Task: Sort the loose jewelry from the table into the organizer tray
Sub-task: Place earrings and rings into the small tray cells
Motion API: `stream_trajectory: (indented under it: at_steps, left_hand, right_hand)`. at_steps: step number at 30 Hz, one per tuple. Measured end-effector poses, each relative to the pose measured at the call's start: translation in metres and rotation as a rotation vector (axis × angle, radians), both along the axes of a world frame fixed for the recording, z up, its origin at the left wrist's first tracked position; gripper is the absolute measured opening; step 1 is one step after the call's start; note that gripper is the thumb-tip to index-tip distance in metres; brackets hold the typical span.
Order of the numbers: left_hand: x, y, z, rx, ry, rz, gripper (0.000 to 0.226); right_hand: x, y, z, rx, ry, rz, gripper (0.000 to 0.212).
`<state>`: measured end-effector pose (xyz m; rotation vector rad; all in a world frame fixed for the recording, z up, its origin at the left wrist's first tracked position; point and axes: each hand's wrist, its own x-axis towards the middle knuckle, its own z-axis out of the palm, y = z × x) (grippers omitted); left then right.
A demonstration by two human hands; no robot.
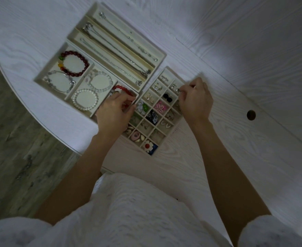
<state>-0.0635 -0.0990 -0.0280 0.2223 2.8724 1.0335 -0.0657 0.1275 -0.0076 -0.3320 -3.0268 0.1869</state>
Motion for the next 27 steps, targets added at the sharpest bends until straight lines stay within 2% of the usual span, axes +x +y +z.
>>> stream_trajectory:
  at_steps: [8,16,27]
  left_hand:
    - [0.0,-0.001,0.0,0.0,0.008,-0.007,0.019]
    - [0.001,0.0,0.0,0.002,0.003,0.001,0.02]
    - [0.001,-0.001,-0.002,0.026,0.003,0.006,0.019]
  right_hand:
    - [-0.009,-0.001,-0.004,0.04,-0.133,0.016,0.024]
    - [-0.026,0.0,-0.003,0.065,-0.248,0.001,0.02]
    - [-0.022,-0.012,-0.003,-0.009,-0.103,-0.115,0.011]
